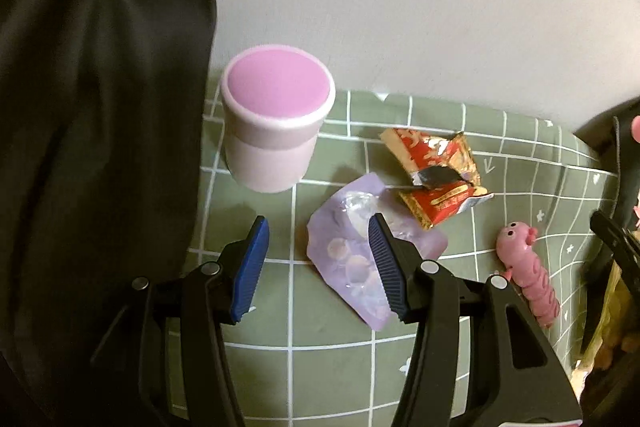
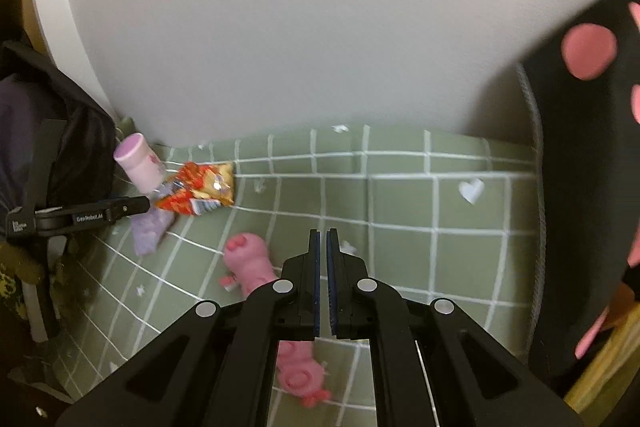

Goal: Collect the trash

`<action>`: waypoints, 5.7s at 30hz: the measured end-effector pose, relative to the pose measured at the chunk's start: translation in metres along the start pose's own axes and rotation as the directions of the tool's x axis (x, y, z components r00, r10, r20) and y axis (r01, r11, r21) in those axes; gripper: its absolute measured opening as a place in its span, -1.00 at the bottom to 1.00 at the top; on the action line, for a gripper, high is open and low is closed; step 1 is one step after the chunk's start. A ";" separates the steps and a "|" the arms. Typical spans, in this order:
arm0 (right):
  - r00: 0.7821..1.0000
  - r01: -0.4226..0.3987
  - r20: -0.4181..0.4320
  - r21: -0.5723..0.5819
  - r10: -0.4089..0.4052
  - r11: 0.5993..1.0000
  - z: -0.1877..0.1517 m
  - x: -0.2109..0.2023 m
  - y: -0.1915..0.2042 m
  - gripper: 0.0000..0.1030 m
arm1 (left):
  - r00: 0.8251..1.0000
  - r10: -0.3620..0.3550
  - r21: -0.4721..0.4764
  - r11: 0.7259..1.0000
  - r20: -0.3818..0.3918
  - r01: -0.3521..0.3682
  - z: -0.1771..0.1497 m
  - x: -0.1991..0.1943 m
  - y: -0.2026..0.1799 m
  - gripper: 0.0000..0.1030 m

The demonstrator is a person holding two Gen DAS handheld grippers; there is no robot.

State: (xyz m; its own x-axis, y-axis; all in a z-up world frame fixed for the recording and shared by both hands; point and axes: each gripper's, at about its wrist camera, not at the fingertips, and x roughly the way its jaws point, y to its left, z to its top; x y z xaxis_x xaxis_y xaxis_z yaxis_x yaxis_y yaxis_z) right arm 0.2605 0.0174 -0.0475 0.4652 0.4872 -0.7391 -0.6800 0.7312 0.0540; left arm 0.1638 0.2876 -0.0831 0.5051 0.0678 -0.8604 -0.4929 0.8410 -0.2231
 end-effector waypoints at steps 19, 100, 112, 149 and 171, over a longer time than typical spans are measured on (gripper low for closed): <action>0.978 -0.194 -0.094 -0.098 0.185 0.976 0.047 0.082 0.083 -0.18 | 1.000 -0.029 -0.032 0.999 -0.011 0.029 -0.060 -0.055 0.002 -0.96; 0.838 0.475 0.022 0.462 -0.545 0.749 -0.163 -0.267 -0.189 -0.09 | 0.719 -0.628 0.615 0.448 -0.299 0.648 -0.073 -0.120 -0.448 -0.96; 0.704 0.581 -0.101 0.650 -0.703 0.489 -0.195 -0.319 -0.160 -0.08 | 0.724 -0.573 0.651 0.387 -0.385 0.653 -0.113 -0.075 -0.463 -0.96; 0.873 0.342 0.231 0.338 -0.429 0.877 -0.223 -0.315 0.007 -0.08 | 0.913 -0.227 0.415 0.907 0.338 0.072 -0.233 -0.239 -0.184 0.50; 0.847 0.387 0.212 0.381 -0.487 0.840 -0.238 -0.319 0.010 -0.08 | 0.906 -0.293 0.471 0.873 0.304 0.125 -0.251 -0.243 -0.195 0.49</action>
State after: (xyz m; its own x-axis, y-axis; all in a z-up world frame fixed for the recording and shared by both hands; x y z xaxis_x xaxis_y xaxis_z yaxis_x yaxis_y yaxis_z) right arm -0.0290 -0.2445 0.0288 0.8454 0.1586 -0.5100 -0.1756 0.9843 0.0150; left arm -0.0404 -0.0274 0.0548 0.8177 -0.0222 -0.5752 -0.0340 0.9956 -0.0867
